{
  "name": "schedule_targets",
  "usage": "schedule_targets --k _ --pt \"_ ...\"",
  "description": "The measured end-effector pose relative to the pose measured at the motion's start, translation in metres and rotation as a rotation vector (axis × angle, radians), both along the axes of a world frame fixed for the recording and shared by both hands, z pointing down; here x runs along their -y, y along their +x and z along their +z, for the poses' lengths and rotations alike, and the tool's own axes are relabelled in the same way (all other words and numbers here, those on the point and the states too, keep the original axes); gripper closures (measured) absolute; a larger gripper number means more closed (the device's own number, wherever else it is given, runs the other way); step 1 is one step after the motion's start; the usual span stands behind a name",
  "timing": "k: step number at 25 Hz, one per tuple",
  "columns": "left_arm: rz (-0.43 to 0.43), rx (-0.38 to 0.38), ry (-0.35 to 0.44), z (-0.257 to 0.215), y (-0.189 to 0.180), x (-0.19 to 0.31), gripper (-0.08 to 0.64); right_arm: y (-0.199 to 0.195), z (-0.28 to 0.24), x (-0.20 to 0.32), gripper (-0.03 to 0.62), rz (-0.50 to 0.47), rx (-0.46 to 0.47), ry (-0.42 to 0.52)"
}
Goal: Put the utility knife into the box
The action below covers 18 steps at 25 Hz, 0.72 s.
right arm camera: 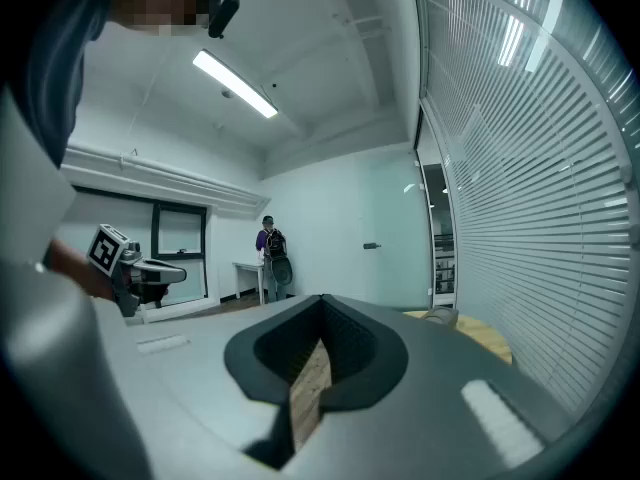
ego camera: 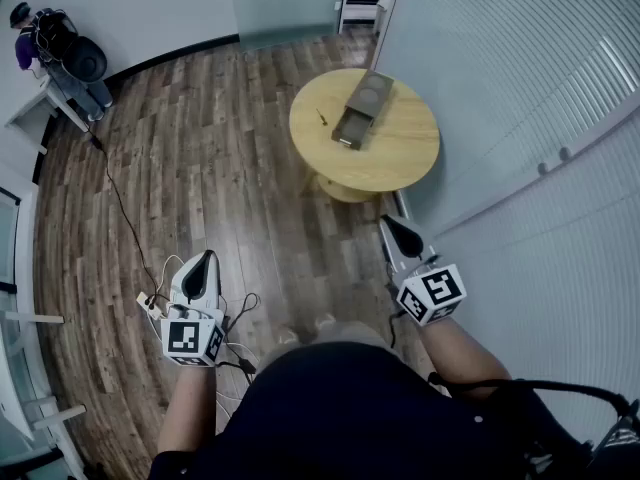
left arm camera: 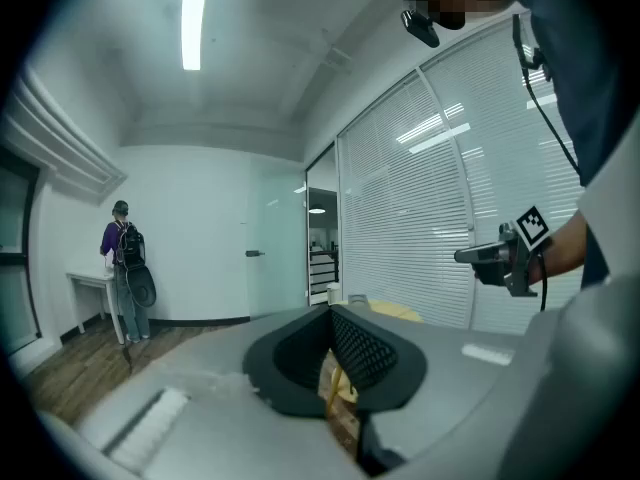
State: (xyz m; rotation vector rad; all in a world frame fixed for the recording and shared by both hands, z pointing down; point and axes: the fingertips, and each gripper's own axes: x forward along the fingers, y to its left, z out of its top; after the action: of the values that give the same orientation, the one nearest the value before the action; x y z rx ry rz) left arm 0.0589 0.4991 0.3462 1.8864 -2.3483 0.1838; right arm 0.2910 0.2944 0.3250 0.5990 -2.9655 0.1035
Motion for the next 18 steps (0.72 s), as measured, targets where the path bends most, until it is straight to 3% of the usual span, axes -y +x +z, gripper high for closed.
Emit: schedule_targets --k 10,18 --pt "-0.015 0.002 0.044 -0.023 -0.002 0.018 0.557 0.006 0.009 0.007 0.586 0.013 0.016 -0.033" --pt "-0.083 0.028 0.054 -0.037 -0.012 0.044 0.557 -0.010 0.007 0.035 0.586 -0.062 0.050 -0.058"
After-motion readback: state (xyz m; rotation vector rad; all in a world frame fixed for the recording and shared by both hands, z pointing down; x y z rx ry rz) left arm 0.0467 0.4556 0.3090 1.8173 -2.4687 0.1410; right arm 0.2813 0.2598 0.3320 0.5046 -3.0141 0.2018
